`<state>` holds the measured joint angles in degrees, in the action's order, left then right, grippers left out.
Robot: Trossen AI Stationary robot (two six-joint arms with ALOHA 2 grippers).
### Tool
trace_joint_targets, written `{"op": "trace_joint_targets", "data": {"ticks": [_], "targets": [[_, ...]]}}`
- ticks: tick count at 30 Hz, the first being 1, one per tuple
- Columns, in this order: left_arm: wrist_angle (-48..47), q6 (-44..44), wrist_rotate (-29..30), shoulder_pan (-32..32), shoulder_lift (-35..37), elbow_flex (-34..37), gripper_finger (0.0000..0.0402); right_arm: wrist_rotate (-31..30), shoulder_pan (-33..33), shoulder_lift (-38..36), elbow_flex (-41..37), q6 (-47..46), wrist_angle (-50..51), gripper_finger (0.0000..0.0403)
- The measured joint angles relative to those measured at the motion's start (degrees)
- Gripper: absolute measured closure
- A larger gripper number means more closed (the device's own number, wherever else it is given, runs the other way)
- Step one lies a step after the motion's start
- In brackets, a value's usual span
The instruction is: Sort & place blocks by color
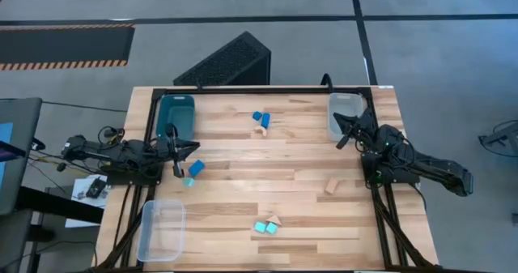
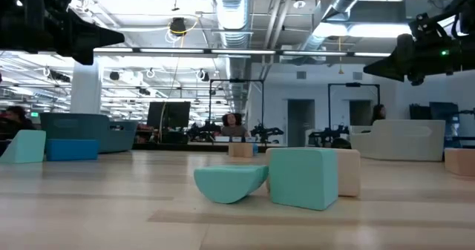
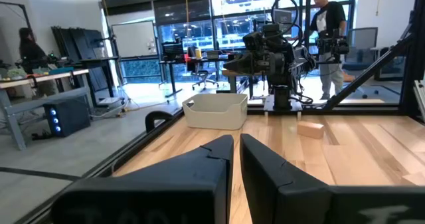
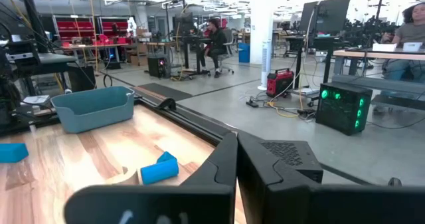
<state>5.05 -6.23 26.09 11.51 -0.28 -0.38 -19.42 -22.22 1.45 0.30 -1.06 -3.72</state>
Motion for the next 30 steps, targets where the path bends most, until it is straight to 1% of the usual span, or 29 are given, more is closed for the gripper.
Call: {"op": "trace_joint_targets", "data": {"ticks": [24,27,30], "targets": [[0.0,-0.42,0.11,0.0,-0.01,-0.01,0.0382,0.0,0.0,-0.02,0.0,0.0,-0.01,0.0377],[0.06,-4.51,2.75,0.0,-0.01,-0.01,0.0382,-0.02,0.0,0.0,0.0,0.0,0.0,0.0377],[0.2,-8.86,7.5,0.0,0.01,-0.01,0.0382,-0.02,0.01,-0.01,0.0,0.0,0.01,0.0377]]}}
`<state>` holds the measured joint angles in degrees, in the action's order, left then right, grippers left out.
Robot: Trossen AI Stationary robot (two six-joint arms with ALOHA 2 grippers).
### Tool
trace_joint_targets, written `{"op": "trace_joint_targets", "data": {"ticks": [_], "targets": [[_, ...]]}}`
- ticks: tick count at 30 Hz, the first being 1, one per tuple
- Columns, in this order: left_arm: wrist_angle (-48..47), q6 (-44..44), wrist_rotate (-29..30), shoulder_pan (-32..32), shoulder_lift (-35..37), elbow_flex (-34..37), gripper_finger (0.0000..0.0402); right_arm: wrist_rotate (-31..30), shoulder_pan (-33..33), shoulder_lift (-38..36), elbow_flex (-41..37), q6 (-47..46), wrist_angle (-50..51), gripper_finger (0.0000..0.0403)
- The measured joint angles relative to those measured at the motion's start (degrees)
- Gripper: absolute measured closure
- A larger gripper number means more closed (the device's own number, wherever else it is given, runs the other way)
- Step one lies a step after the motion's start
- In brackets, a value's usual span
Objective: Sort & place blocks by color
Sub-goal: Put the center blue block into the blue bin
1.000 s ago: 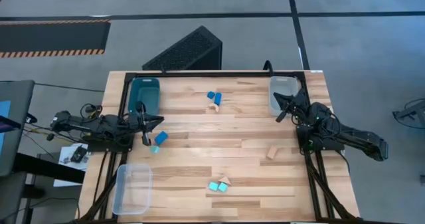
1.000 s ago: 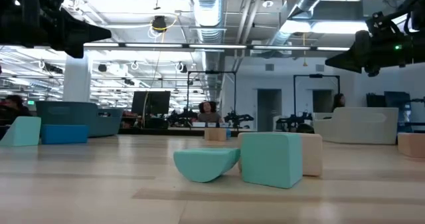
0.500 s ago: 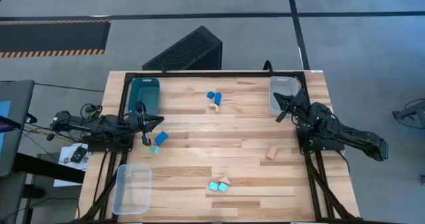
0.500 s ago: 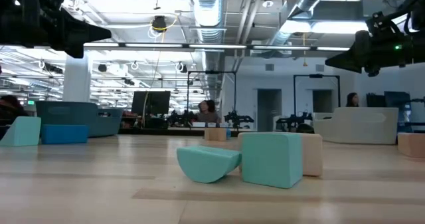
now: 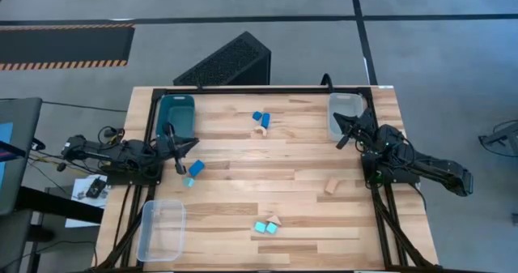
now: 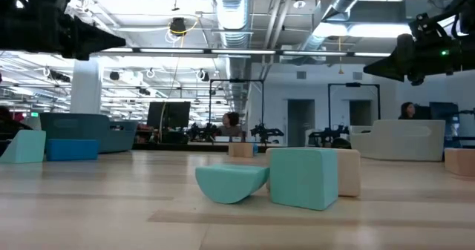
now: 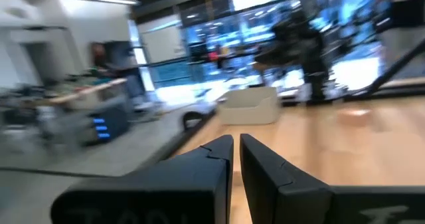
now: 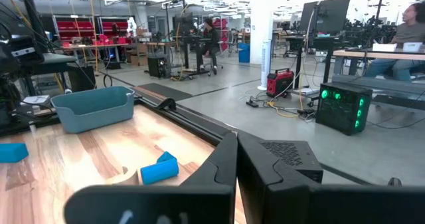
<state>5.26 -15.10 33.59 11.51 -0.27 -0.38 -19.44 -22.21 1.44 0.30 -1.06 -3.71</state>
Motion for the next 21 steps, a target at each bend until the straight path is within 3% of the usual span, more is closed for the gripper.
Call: {"op": "trace_joint_targets", "data": {"ticks": [12,21], "targets": [[-0.16,-24.97,16.77,-0.09,0.0,0.02,0.0382,0.02,0.01,0.01,0.0,0.0,-0.01,0.0377],[4.84,-35.22,22.88,-4.94,0.02,0.02,0.0382,0.0,0.02,0.01,0.0,0.0,-0.02,0.0377]]}}
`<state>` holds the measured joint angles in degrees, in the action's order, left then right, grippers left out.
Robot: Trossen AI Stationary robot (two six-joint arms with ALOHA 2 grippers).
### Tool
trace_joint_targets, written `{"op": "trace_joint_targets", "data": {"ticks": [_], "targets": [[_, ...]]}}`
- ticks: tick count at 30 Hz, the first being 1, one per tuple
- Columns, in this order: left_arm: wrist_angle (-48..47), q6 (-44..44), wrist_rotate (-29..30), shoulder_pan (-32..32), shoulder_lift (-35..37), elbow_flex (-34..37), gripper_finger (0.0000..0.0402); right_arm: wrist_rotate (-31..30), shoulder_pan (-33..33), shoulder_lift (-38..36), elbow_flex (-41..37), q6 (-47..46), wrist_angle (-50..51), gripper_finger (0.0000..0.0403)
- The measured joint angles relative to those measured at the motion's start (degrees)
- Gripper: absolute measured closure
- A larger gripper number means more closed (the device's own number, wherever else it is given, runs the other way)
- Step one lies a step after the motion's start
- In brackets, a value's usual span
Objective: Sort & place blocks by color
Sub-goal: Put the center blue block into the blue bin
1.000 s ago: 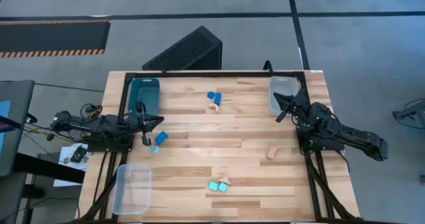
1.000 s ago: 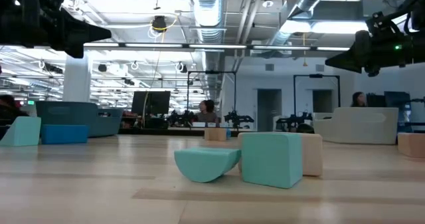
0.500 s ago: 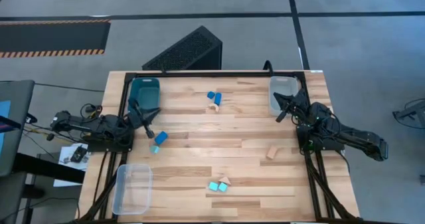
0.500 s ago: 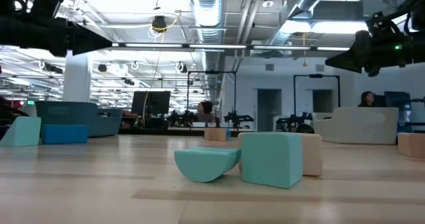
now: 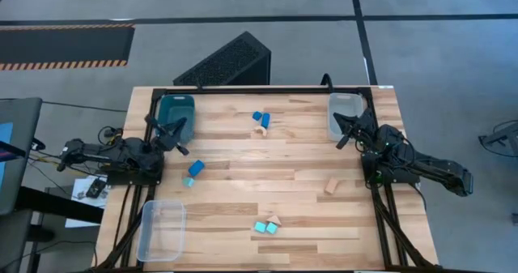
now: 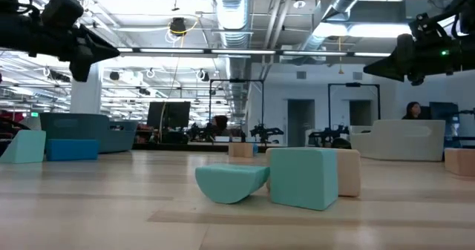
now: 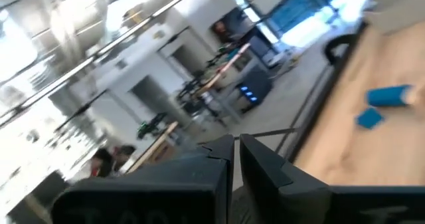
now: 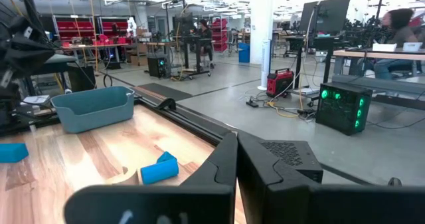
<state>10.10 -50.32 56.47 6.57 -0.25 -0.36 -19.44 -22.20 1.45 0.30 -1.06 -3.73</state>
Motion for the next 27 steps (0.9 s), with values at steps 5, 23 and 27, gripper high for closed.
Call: {"op": "trace_joint_targets", "data": {"ticks": [5,23,27], "targets": [[1.54,8.14,-0.34,-2.74,-0.01,0.0,0.0382,0.02,-0.02,-0.02,0.0,0.0,0.02,0.0377],[11.96,27.3,-42.76,-14.5,-0.2,0.0,0.0382,-1.57,-0.53,0.17,-0.02,-8.98,-8.4,0.0377],[14.82,27.2,-49.07,-17.37,-1.96,-0.01,0.0382,-1.25,-2.28,2.34,0.0,-14.21,-8.06,0.0375]]}}
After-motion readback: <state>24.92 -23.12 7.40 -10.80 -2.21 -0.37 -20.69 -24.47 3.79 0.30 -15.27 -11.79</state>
